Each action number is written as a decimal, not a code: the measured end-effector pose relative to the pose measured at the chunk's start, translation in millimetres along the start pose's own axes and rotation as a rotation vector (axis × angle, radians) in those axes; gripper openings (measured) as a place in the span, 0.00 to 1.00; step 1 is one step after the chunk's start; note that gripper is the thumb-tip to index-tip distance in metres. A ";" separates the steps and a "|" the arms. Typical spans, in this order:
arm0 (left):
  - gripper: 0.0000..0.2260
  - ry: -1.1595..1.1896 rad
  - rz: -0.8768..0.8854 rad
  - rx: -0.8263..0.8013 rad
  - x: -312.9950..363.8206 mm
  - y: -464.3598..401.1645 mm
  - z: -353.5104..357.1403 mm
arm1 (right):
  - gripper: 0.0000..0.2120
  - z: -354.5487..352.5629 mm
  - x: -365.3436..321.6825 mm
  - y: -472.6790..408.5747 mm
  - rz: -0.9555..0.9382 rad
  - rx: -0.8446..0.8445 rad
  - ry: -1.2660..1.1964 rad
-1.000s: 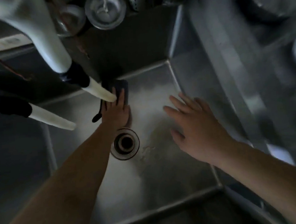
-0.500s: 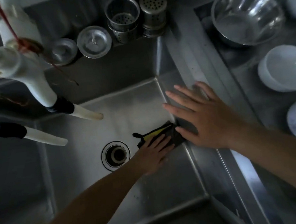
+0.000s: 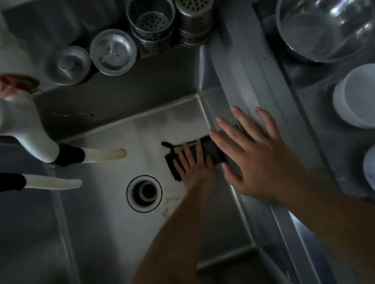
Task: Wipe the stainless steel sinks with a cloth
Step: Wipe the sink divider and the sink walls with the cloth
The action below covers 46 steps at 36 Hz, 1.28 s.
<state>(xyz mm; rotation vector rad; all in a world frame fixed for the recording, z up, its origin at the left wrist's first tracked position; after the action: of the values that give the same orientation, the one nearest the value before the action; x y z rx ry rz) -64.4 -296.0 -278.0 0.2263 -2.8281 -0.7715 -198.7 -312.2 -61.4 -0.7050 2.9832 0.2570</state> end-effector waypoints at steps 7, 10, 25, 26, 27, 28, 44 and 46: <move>0.29 -0.069 0.106 -0.037 10.6 -109.7 -60.8 | 0.32 3.0 -0.6 -1.7 0.004 0.047 -0.014; 0.29 -0.094 0.103 -0.027 19.5 -127.0 -73.6 | 0.31 2.0 -0.7 -2.3 0.002 0.052 -0.010; 0.31 -0.339 0.487 -0.129 -27.7 -46.9 -22.8 | 0.29 -0.2 -4.8 -0.9 0.021 -0.001 0.036; 0.30 -0.354 0.526 -0.140 -36.2 -30.7 -15.0 | 0.28 0.9 -5.5 -0.5 0.029 0.015 0.003; 0.30 -0.359 0.560 -0.148 -45.0 -13.3 -7.8 | 0.27 2.2 -5.7 -0.1 0.042 0.035 -0.046; 0.30 -0.355 0.589 -0.140 -54.3 4.6 -1.4 | 0.28 3.6 -5.9 0.3 0.050 0.048 -0.082; 0.26 -0.522 0.968 -0.164 -168.6 127.3 35.8 | 0.30 15.0 -27.6 16.2 0.087 0.081 0.056; 0.25 -0.546 1.014 -0.114 -162.0 103.5 22.6 | 0.31 24.1 -60.2 35.1 0.122 0.021 0.004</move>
<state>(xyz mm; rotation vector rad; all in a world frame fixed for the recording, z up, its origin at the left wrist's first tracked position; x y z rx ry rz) 77.4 -164.6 -268.4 -1.4994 -2.7285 -0.7756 -160.1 -250.6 -73.8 -0.5227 3.0325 0.2307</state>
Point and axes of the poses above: each hand's wrist, its own y-axis away from the middle knuckle, its own z-axis out of the palm, x = y × z, the point moved 1 cm from there along -y, towards the middle knuckle, and after that the axes turned 7 degrees about -y, right-handed, at the moved point
